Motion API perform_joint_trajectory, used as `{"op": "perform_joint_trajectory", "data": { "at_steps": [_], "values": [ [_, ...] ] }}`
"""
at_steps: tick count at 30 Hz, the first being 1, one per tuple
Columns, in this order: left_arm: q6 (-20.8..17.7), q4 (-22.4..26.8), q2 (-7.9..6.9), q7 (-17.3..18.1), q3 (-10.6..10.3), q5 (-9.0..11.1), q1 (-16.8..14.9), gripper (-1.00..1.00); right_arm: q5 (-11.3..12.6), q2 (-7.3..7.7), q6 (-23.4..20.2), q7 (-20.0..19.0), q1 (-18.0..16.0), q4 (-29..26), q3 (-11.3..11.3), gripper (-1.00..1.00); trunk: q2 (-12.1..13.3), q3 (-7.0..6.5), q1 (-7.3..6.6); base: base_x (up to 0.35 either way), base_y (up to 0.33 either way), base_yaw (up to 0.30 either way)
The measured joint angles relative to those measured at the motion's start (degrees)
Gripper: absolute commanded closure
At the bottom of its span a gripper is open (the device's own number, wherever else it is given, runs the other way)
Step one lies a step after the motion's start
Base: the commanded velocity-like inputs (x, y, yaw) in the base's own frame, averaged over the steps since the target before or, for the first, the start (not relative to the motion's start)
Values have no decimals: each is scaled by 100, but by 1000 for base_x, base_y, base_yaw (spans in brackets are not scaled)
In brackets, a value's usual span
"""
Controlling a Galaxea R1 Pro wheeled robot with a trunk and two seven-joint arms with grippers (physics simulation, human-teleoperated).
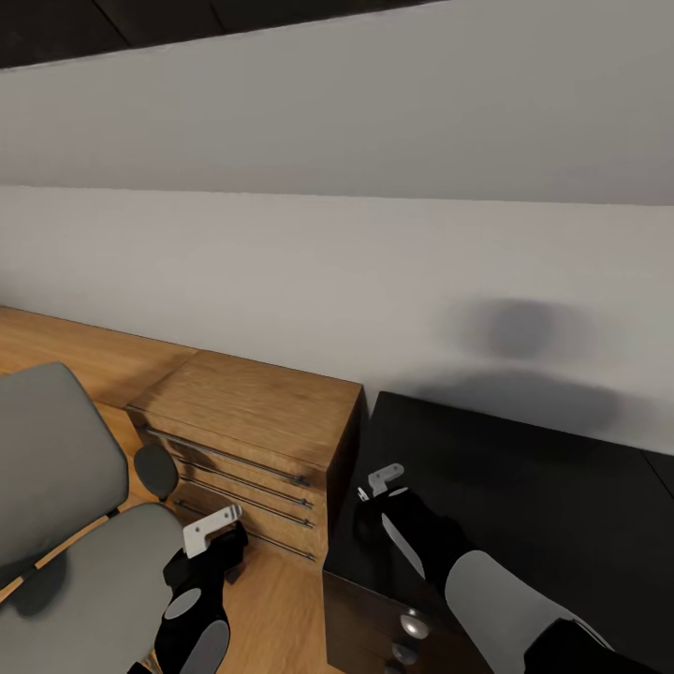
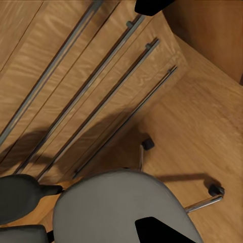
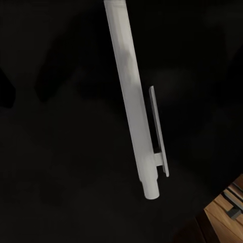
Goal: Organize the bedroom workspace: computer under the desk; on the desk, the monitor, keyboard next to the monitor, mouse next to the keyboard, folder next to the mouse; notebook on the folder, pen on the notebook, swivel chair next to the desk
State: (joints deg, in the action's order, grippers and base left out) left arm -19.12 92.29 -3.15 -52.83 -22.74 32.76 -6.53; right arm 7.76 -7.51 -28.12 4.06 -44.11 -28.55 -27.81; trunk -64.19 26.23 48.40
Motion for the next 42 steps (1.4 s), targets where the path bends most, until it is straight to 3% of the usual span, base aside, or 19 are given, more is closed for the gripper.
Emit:
{"op": "perform_joint_trajectory", "data": {
  "at_steps": [8, 13, 27, 28, 42],
  "values": [
    [0, 4, 57, -2, 1, -1, 0, -100, -5, -2, -50, 10, 0, -19, -3, -100, 0, 0, 0, 0, 0, 0],
    [0, 5, 70, -3, 1, -2, 0, -100, 8, -2, -146, -2, 1, -162, -10, -100, -200, 90, 109, 0, 0, 0],
    [0, 3, 75, -2, 9, -2, 0, -100, 1, -2, -161, 7, 1, -171, -8, -100, -201, 90, 110, 0, 0, 0],
    [0, 2, 75, -2, 9, -2, 0, -100, 2, -2, -161, 7, 1, -171, -8, 100, -201, 90, 110, 0, 0, 0],
    [-4, 0, 73, -3, 8, 1, 0, -100, 40, -3, -154, 5, 2, -166, -9, 100, -201, 90, 110, 0, 0, 0]
  ]
}}
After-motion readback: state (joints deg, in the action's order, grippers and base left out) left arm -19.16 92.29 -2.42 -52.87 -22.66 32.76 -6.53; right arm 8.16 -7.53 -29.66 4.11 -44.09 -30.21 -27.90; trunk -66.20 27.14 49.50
